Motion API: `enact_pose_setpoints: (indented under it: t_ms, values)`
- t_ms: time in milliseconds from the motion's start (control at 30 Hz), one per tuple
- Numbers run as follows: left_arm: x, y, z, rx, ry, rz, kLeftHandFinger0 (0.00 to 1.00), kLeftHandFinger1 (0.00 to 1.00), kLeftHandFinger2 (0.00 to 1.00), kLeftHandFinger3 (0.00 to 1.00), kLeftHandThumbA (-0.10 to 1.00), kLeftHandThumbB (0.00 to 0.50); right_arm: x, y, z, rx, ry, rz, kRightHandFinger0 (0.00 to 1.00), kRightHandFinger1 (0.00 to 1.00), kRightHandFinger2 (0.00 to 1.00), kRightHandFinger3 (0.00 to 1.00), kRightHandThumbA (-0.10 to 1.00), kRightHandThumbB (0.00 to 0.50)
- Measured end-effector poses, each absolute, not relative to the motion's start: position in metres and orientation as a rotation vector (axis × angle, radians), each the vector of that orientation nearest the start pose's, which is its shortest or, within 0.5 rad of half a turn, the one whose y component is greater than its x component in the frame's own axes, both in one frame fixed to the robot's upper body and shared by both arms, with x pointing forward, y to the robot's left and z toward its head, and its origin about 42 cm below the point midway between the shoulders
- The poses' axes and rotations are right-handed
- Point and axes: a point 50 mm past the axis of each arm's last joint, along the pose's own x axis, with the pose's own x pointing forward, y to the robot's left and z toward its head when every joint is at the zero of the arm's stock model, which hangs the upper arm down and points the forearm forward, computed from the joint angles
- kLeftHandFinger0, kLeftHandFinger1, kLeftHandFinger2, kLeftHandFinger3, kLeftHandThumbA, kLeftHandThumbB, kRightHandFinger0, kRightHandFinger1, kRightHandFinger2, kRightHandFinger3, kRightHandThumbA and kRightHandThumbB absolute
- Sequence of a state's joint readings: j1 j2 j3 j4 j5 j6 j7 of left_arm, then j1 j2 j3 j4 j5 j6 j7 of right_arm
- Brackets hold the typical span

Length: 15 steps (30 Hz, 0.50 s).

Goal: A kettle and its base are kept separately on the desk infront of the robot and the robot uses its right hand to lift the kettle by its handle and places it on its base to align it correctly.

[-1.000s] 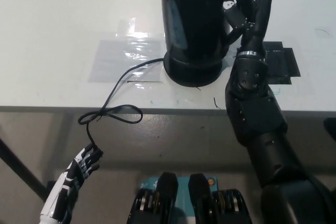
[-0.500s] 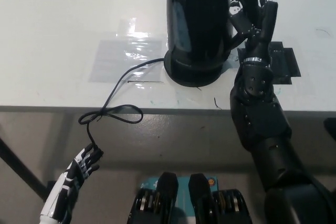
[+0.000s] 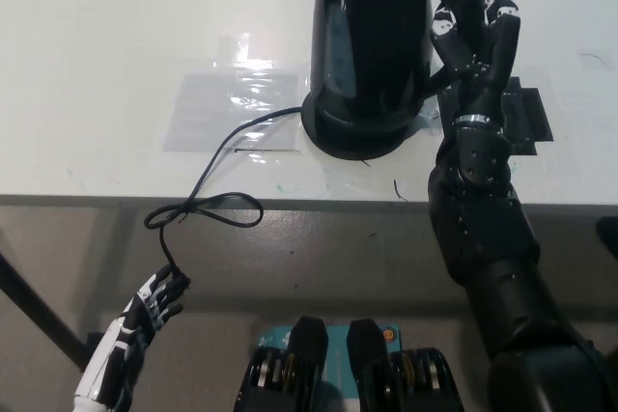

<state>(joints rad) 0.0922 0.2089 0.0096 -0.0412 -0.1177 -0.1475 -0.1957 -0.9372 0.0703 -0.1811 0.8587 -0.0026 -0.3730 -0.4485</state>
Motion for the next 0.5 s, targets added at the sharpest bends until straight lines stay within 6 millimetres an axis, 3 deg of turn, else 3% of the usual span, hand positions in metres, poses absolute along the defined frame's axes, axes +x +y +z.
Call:
enact_pose_setpoints:
  t_ms: [333, 500]
  values:
    - [0.2518, 0.2757, 0.0998, 0.103, -0.091, -0.18, 1.0, 1.0, 1.0, 1.0, 1.0, 0.188, 0.5255, -0.1348, 0.2524, 0.239, -0.351, -0.317, 0.0, 0.12, 0.55, 0.71, -0.1, 0.098]
    - [0.2519, 0.2757, 0.0998, 0.103, -0.091, -0.18, 1.0, 1.0, 1.0, 1.0, 1.0, 0.193, 0.524, -0.1283, 0.2512, 0.252, -0.346, -0.31, 0.0, 0.13, 0.58, 0.75, -0.1, 0.094]
